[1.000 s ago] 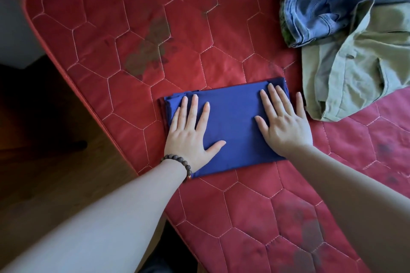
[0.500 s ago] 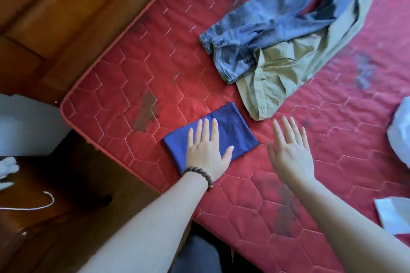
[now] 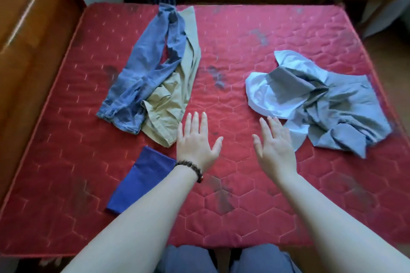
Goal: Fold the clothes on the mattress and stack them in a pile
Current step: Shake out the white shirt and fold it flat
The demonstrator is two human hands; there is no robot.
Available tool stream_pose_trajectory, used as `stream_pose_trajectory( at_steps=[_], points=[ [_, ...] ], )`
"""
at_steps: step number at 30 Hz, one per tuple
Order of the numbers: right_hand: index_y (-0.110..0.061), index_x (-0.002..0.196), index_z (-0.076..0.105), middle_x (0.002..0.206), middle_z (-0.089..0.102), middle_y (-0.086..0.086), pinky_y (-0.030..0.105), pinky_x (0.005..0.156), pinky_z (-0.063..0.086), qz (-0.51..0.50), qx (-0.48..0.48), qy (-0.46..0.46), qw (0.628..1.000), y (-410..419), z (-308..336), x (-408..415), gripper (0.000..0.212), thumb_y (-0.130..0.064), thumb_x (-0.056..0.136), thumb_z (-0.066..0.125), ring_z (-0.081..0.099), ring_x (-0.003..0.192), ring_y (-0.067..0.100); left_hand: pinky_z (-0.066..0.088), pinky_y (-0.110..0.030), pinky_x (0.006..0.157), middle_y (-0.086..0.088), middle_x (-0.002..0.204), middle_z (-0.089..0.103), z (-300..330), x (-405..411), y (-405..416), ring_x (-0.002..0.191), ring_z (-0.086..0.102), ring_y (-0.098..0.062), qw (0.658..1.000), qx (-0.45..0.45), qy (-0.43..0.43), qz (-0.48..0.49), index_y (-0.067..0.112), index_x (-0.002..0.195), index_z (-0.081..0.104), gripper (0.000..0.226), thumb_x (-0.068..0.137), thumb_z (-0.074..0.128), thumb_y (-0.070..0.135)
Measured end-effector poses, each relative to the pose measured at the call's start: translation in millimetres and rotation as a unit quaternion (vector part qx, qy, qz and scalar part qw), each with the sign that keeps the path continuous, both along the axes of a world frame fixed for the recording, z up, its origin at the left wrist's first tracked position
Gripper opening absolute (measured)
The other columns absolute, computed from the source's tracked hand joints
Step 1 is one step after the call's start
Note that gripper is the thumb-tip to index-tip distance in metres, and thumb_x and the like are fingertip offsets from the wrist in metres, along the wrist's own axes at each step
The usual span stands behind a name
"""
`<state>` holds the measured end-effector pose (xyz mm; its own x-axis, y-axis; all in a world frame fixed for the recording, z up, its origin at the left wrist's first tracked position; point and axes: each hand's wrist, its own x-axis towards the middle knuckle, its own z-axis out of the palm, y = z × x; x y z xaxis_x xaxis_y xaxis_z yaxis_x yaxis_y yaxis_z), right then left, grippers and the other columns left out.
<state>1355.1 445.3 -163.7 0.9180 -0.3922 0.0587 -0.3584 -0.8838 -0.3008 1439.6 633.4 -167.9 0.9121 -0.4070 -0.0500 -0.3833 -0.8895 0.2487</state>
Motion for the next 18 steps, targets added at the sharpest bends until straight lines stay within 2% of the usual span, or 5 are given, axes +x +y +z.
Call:
stream_pose_trajectory(
  at_steps=[7, 13, 18],
  points=[
    [-0.004, 0.136, 0.051, 0.144, 0.044, 0.021, 0.051, 0.112, 0.025, -0.051, -0.006, 0.015, 0.999, -115.0, 0.9, -43.5, 0.047, -0.027, 0.096, 0.054, 0.038, 0.136, 0.035, 0.01, -0.045, 0.119, -0.008, 0.16, 0.018, 10.9, -19.2, -122.4, 0.148, 0.007, -0.022, 0.999, 0.026, -0.011, -0.038, 0.015, 0.153, 0.014, 0.08, 0.091, 0.031, 0.062],
    [-0.006, 0.137, 0.05, 0.147, 0.04, 0.02, 0.051, 0.115, 0.021, -0.027, 0.018, 0.05, 0.998, -236.2, -27.6, -58.7, 0.046, -0.027, 0.096, 0.053, 0.032, 0.141, 0.032, 0.011, -0.045, 0.119, -0.008, 0.16, 0.017, -12.8, -39.1, -240.7, 0.148, 0.006, -0.022, 0.998, 0.051, 0.006, -0.029, 0.014, 0.154, 0.012, 0.079, 0.092, 0.03, 0.06],
    [-0.005, 0.136, 0.051, 0.147, 0.04, 0.021, 0.05, 0.116, 0.019, 0.0, 0.028, 0.072, 0.997, -310.7, -53.2, -46.6, 0.046, -0.025, 0.095, 0.055, 0.03, 0.142, 0.032, 0.009, -0.044, 0.119, -0.009, 0.16, 0.016, -40.1, -37.7, -306.9, 0.149, 0.005, -0.022, 0.997, 0.07, 0.037, -0.019, 0.015, 0.153, 0.012, 0.078, 0.092, 0.03, 0.06]
  ],
)
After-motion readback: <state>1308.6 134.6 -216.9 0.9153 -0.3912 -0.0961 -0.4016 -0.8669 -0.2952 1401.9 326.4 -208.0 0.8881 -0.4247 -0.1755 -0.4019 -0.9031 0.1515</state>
